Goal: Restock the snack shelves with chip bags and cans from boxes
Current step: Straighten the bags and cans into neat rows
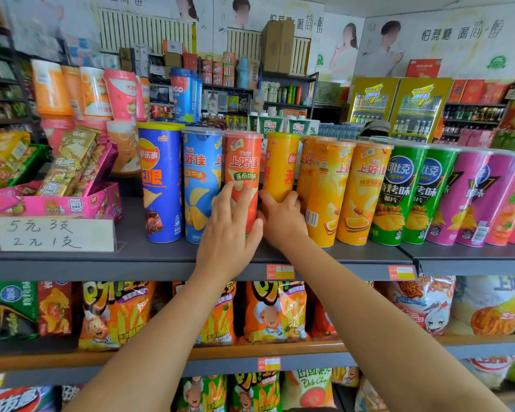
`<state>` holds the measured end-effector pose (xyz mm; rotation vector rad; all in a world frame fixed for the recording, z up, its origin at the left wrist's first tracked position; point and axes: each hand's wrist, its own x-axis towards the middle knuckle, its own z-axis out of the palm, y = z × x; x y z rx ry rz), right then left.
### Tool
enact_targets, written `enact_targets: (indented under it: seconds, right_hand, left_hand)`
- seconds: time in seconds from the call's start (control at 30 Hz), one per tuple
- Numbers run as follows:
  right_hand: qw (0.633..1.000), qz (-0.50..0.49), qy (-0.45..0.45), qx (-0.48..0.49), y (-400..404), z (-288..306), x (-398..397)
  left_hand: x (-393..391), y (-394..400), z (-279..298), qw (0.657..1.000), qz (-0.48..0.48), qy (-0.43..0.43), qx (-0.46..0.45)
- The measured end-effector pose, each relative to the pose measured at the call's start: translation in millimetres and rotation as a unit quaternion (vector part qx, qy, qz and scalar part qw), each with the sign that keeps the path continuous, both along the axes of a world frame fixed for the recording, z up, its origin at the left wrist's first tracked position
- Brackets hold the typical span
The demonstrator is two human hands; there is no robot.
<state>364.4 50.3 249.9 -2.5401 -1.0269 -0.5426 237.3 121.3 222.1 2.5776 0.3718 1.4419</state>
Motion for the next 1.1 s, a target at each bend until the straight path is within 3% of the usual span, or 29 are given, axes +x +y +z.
enact_targets:
  seconds: [0.77, 0.93, 1.03, 1.1]
  right_hand:
    - [0.993, 0.071, 0.009, 0.089, -58, -10, -48]
    - [0.974, 0.026, -0.095, 0.202, -103, -27, -44]
    - [0.984, -0.015, -0.031, 0.176, -117, -35, -23]
    - [0.987, 0.016, 0.011, 0.157, -119, -36, -15]
  left_hand:
    - [-1, -1, 3, 0.999, 0.014, 0.014, 0.025]
    - [-1, -3, 0, 0.988, 0.024, 0.064, 0.141]
    - [6, -18, -5, 0.979, -0.025, 0.104, 0.173]
    - [11, -28, -4, 0.983, -0.021, 0.126, 0.133]
